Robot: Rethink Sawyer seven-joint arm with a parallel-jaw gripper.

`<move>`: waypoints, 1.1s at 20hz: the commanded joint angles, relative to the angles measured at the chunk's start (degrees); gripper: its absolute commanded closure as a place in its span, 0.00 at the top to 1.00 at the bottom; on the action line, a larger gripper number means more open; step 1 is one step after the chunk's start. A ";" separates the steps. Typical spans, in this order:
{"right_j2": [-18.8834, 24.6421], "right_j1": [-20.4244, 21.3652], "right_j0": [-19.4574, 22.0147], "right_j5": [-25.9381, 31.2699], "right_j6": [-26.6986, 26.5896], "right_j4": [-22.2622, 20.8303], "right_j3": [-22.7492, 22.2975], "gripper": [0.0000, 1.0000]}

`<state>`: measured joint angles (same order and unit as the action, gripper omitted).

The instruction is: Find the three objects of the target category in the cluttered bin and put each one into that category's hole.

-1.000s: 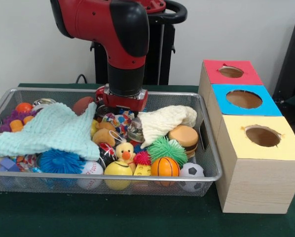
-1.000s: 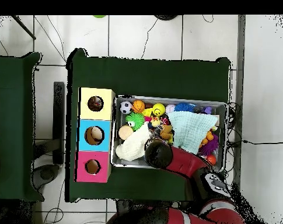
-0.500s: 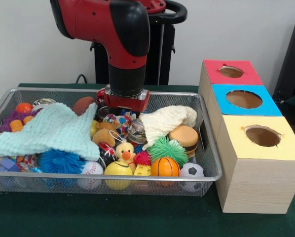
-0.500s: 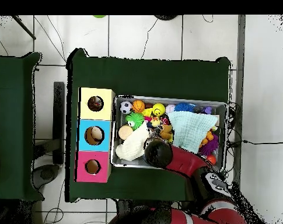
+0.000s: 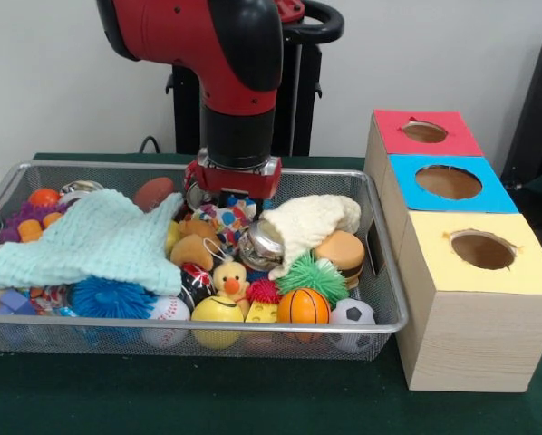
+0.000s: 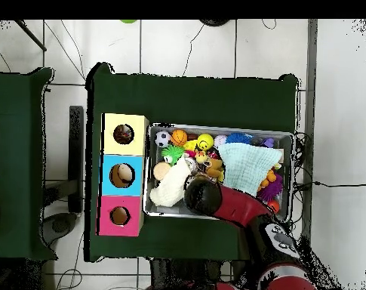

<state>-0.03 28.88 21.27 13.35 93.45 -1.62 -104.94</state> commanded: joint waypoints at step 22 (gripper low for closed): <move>2.63 10.14 -6.95 15.57 7.79 4.00 14.85 0.00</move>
<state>-0.36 37.45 14.10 24.44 93.45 -0.39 -96.81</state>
